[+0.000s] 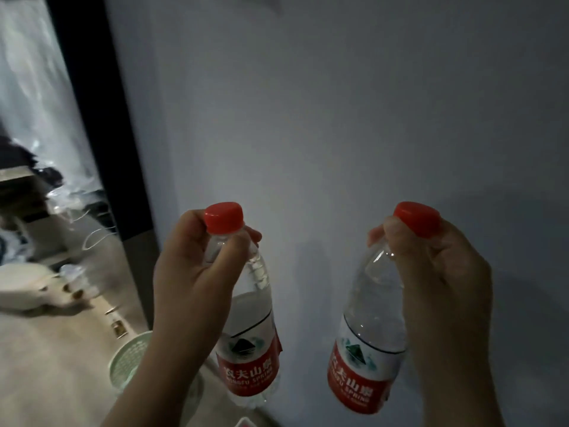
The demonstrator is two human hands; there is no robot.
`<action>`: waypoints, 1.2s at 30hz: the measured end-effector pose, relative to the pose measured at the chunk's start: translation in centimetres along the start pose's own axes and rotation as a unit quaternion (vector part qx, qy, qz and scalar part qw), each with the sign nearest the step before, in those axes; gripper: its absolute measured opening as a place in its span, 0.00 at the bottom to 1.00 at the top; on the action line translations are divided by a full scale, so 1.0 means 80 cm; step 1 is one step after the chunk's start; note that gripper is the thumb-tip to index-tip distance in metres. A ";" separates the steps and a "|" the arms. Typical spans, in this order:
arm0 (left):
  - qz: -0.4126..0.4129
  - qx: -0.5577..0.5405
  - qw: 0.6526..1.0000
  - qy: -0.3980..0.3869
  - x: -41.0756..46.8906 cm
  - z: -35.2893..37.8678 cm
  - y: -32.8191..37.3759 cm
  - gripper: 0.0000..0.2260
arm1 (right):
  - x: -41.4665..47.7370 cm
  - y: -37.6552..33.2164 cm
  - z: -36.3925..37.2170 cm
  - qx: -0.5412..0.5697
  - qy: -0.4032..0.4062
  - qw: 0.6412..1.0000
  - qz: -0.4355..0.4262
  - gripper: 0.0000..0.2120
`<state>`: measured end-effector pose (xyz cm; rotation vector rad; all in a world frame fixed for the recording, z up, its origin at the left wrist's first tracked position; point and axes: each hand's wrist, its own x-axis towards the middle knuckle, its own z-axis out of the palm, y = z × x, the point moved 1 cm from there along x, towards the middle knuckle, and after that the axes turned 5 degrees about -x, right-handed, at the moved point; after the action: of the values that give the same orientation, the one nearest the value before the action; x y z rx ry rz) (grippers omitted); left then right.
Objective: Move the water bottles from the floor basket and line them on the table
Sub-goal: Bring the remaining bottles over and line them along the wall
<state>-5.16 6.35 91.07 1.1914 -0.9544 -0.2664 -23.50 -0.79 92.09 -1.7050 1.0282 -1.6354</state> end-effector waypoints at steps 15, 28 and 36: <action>-0.034 0.111 0.972 0.205 0.030 -0.328 -0.031 0.08 | -0.105 -0.077 0.333 0.095 -0.222 0.969 -0.043 0.19; -0.033 0.180 0.940 0.287 0.104 -0.646 -0.061 0.15 | -0.222 -0.190 0.656 0.191 -0.313 0.930 -0.038 0.18; -0.023 0.173 0.936 0.306 0.220 -0.778 -0.129 0.11 | -0.232 -0.198 0.858 0.231 -0.348 0.908 -0.031 0.18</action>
<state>54.79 32.56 87.50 1.4987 -0.4298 0.2447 47.38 15.52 87.76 -1.7704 0.2172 -1.0311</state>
